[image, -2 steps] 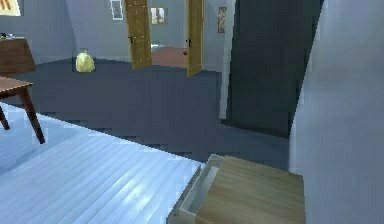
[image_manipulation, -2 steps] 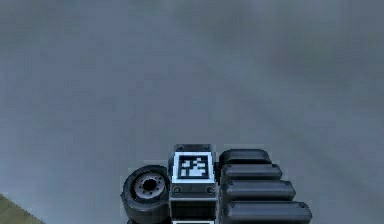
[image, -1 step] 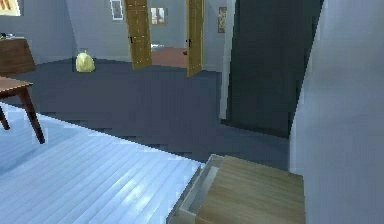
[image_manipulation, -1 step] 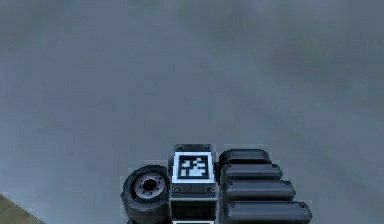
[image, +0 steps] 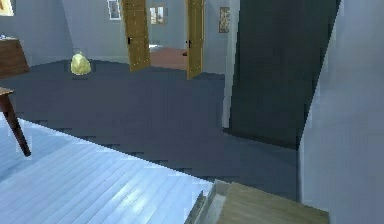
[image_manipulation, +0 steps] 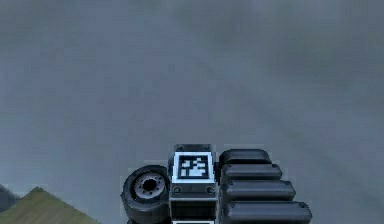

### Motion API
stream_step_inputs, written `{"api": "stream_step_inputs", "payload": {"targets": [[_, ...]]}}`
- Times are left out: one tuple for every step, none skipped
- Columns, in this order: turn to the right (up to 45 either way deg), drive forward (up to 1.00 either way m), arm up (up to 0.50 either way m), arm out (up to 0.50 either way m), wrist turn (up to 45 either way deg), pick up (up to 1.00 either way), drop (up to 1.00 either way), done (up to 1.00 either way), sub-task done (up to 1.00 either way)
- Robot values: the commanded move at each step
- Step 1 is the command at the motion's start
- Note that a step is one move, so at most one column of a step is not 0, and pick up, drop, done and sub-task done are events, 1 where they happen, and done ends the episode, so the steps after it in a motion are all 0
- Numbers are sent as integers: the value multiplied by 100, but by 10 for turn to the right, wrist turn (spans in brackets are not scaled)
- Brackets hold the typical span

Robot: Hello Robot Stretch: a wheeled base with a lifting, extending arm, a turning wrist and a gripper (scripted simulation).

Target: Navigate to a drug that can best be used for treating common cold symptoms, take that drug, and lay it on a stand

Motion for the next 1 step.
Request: {"api": "stream_step_inputs", "payload": {"targets": [[-270, 0, 0, 0, 0, 0, 0, 0, 0]]}}
